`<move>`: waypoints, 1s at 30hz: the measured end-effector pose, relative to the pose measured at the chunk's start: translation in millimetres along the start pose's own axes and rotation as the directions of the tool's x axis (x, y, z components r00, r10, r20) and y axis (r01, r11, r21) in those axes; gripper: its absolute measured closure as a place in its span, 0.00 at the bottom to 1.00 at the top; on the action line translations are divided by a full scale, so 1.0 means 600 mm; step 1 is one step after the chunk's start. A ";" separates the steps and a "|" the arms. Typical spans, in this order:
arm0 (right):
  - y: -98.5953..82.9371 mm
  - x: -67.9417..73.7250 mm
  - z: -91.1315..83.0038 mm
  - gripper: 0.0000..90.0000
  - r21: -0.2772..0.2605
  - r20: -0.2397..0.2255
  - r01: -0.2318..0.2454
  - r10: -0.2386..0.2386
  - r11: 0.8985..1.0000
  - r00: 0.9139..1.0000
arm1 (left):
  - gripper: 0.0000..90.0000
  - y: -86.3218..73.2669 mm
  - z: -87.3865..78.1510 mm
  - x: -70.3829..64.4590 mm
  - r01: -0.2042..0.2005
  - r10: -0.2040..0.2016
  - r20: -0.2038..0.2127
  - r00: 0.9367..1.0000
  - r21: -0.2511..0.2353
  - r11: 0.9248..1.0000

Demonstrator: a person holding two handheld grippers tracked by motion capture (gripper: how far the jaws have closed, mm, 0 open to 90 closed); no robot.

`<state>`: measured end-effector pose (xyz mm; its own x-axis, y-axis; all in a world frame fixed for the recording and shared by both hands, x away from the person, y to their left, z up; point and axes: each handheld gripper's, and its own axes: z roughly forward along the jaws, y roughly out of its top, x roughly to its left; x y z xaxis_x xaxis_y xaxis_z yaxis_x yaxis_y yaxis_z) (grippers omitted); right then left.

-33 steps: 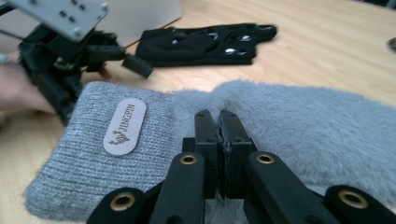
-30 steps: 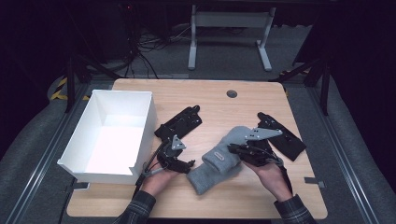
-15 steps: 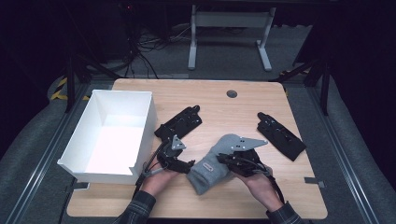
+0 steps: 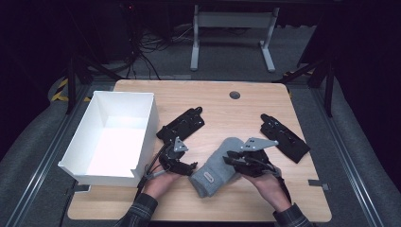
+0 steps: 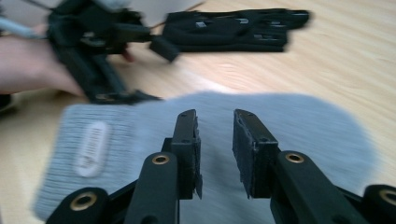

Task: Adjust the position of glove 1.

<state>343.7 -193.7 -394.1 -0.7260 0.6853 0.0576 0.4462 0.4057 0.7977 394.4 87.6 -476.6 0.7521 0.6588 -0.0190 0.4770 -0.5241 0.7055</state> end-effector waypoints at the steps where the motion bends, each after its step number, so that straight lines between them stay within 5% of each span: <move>1: -0.002 -0.008 -0.004 0.81 -0.002 0.012 -0.003 0.003 1.000 1.000 | 0.12 0.001 -0.001 0.001 0.003 -0.003 0.001 1.000 0.002 1.000; 5: -0.011 -0.049 -0.019 0.81 -0.010 0.062 -0.031 0.032 0.999 0.998 | 0.28 0.008 -0.008 0.002 0.027 -0.027 -0.026 0.999 0.025 0.999; 10: -0.023 -0.098 -0.024 0.78 -0.001 0.115 -0.063 0.062 0.998 0.991 | 0.38 0.020 -0.023 -0.005 0.046 -0.046 0.000 0.999 -0.007 0.999; 16: -0.015 -0.148 -0.001 0.71 -0.013 0.088 -0.110 0.110 0.994 0.990 | 0.42 0.027 -0.031 -0.019 0.019 -0.019 0.034 0.999 -0.008 1.000; 24: 0.005 -0.164 0.049 0.65 -0.002 0.022 -0.123 0.123 0.992 0.992 | 0.42 0.026 -0.029 -0.016 0.017 -0.018 0.039 0.999 0.010 1.000; 30: -0.006 -0.164 0.073 0.73 0.088 -0.007 -0.124 0.125 0.988 0.992 | 0.42 0.025 -0.028 -0.016 0.017 -0.018 0.042 0.999 0.015 1.000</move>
<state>436.6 -236.1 -428.9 -0.6679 0.7266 0.1609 0.5772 0.3694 0.7283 386.9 82.7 -453.8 0.7622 0.6444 -0.0615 0.4966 -0.5212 0.6941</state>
